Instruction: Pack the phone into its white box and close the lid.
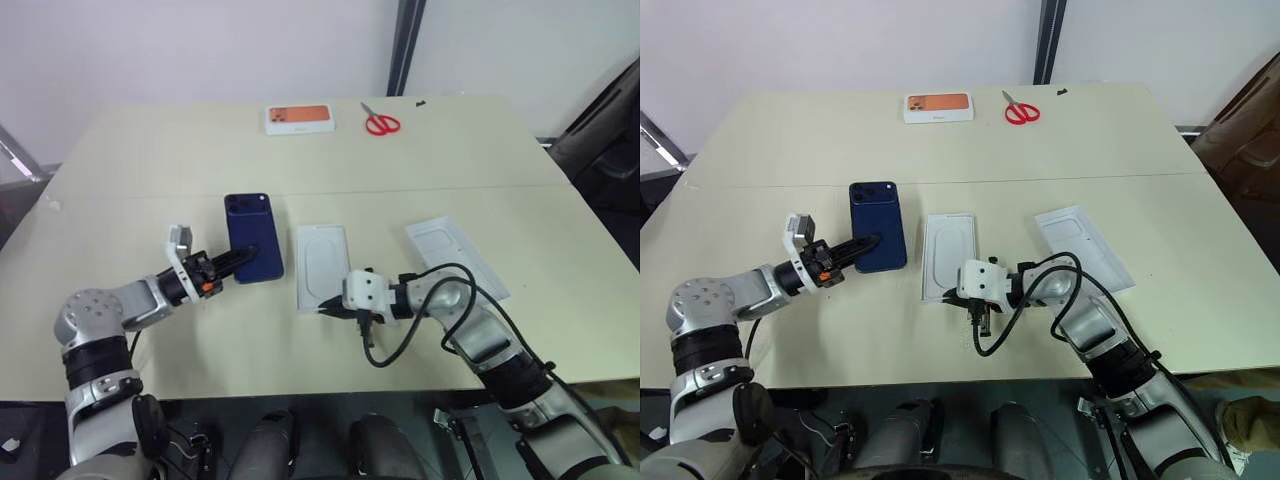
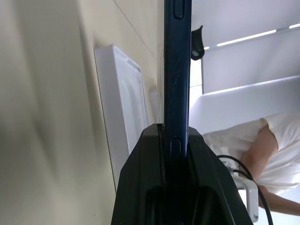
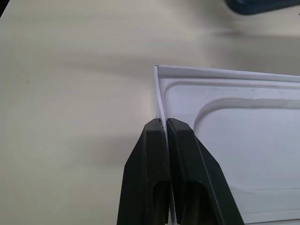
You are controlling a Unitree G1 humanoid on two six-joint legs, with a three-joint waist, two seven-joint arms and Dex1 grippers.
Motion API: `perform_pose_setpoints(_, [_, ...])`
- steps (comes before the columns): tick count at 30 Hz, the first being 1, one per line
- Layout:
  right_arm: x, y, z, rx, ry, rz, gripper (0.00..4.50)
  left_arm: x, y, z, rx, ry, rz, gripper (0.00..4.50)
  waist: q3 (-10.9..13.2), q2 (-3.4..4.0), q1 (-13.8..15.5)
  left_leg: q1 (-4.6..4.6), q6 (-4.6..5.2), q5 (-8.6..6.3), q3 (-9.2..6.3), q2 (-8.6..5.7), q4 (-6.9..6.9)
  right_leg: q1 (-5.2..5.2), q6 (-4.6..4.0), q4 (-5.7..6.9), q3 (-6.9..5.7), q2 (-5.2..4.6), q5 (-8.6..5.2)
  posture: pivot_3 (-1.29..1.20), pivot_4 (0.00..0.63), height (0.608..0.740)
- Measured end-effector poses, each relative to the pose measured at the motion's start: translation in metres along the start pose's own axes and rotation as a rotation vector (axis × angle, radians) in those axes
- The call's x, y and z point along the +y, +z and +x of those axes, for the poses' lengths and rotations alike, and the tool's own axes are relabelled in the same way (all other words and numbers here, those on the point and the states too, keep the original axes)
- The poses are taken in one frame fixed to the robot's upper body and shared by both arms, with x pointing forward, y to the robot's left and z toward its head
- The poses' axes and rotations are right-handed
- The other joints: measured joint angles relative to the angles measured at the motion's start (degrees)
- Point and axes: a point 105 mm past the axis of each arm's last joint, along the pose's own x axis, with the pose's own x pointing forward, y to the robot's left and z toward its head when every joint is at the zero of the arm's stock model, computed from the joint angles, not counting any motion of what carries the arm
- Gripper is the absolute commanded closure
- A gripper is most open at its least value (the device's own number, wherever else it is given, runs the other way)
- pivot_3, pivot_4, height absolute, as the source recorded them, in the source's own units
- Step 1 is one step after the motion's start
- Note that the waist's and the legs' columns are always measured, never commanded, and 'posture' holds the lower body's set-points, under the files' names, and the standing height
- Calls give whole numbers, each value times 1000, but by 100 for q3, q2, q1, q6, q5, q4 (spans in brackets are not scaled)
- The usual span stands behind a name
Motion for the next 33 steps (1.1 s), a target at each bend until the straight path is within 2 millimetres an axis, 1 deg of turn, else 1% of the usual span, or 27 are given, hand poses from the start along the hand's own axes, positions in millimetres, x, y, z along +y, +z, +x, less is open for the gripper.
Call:
perform_pose_setpoints(4, [2, 0, 0, 0, 8, 11, 4464, -1, -1, 0, 5, 0, 5, 4500, 0, 0, 1, 0, 0, 0, 0, 0, 0, 1, 0, 0, 0, 0, 0, 0, 150, 734])
perform_pose_setpoints(8, [13, 3, -1, -9, 50, 17, 4464, -2, -2, 2, 10, -6, 4, 4500, 0, 0, 4, 0, 0, 0, 0, 0, 0, 1, 0, -1, 0, 0, 0, 0, 150, 734])
perform_pose_setpoints(12, [18, 8, 8, -18, 52, 30, 4464, -9, -9, 10, 34, -40, -3, 4500, 0, -1, 3, 0, 0, 0, 0, 0, 0, 1, 0, 0, 0, 0, 0, 0, 150, 734])
perform_pose_setpoints(13, [19, 8, 9, -18, 56, 39, 3822, -10, -11, 12, 41, -48, -2, 4500, 0, -1, 2, 0, 0, 0, 0, 0, 0, 1, 0, 0, 0, 0, 0, 0, 150, 734])
perform_pose_setpoints(14, [20, 9, 11, -22, 58, 54, 3532, -12, -12, 13, 46, -49, 1, 4500, 1, -1, 3, 0, 0, 0, 0, 0, 0, 1, 0, 0, 0, 0, 0, 0, 150, 734])
perform_pose_setpoints(18, [20, 12, 14, -39, 51, 89, 1525, -15, -15, 16, 60, -50, 13, 4500, 1, -1, 3, 0, 0, 0, 0, 0, 1, 1, 0, 0, 0, 0, 0, 0, 150, 734])
perform_pose_setpoints(20, [17, 13, 11, -43, 26, 92, 378, -16, -17, 17, 68, -44, 18, 4500, 1, -2, 4, 0, 0, 0, 0, 0, 1, 1, 0, 0, 0, 0, 0, 0, 150, 734])
perform_pose_setpoints(21, [14, 13, 9, -45, 9, 92, 35, -17, -18, 17, 73, -46, 17, 4500, 1, -2, 7, 0, 0, 0, 0, 0, 1, 2, 0, 0, 0, 0, 0, 0, 150, 734])
perform_pose_setpoints(24, [4, 14, -3, -56, -39, 92, 35, -18, -21, 19, 80, -46, 19, 4500, 1, -2, 19, 0, 0, 0, 0, -1, 2, 3, 0, -1, 0, -1, 0, 0, 150, 734])
perform_pose_setpoints(27, [-12, 17, -30, -89, -116, 100, 35, -17, -31, 22, 86, -50, 10, 4500, 2, -4, 30, 0, 1, -1, 0, -1, 3, 9, 0, -5, -2, -2, 0, 0, 150, 734])
perform_pose_setpoints(28, [-16, 14, -43, -93, -146, 110, 35, -15, -35, 24, 90, -45, 2, 4500, 2, -6, 38, 0, 2, -1, -1, -1, 3, 10, 0, -6, -3, -2, 0, 0, 150, 734])
perform_pose_setpoints(30, [-17, 3, -59, -63, -174, 112, 35, -11, -42, 25, 106, -26, -3, 4500, 3, -7, 28, 1, 2, -1, 0, -1, 2, 11, 0, -6, -2, -2, 0, 0, 150, 734])
perform_pose_setpoints(32, [-16, -12, -69, -26, -190, 134, 35, -8, -47, 26, 115, -9, -10, 4500, 3, -7, 18, 2, 3, -1, 1, 0, 0, 9, 0, -5, -1, -1, 0, 0, 150, 734])
perform_pose_setpoints(33, [-16, -16, -70, -17, -194, 141, 35, -8, -48, 27, 120, -8, -11, 4500, 3, -7, 8, 2, 3, -1, 2, 0, 0, 8, 0, -4, 0, 0, 0, 0, 150, 734])
